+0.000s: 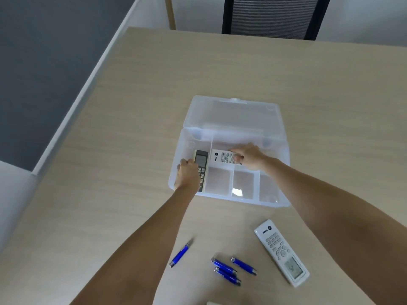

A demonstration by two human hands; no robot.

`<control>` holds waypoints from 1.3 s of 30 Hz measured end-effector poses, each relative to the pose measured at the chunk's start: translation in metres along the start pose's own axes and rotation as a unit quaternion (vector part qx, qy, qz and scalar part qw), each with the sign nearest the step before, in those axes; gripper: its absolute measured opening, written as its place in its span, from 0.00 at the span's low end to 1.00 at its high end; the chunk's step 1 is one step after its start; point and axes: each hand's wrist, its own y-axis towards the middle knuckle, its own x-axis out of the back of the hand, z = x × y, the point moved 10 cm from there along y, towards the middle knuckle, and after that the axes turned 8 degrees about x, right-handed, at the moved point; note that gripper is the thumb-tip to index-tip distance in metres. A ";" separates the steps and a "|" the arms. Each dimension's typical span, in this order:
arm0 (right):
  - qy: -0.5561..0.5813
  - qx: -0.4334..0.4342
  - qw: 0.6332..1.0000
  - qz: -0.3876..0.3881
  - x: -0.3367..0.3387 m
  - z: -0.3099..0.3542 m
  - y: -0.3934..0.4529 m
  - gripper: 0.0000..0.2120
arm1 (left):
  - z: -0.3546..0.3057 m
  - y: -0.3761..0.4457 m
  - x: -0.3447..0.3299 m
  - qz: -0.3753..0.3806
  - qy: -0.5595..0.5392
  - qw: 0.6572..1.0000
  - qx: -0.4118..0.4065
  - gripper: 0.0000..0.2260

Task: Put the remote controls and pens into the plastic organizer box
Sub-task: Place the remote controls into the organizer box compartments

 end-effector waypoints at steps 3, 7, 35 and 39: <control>0.008 0.007 1.000 -0.013 0.010 0.016 -0.030 0.14 | -0.008 -0.023 0.010 -0.030 0.028 0.999 -0.011 0.13; 0.029 0.033 0.993 -0.108 0.041 0.033 -0.074 0.15 | -0.042 -0.057 0.049 -0.118 -0.069 0.976 -0.168 0.23; 0.527 -0.121 0.820 -0.188 -0.074 -0.087 -0.301 0.15 | -0.041 -0.261 -0.049 0.195 0.011 0.908 -0.371 0.21; 0.566 -0.093 0.787 -0.228 -0.021 -0.095 -0.302 0.10 | -0.115 -0.177 0.037 0.145 -0.045 0.918 -0.367 0.28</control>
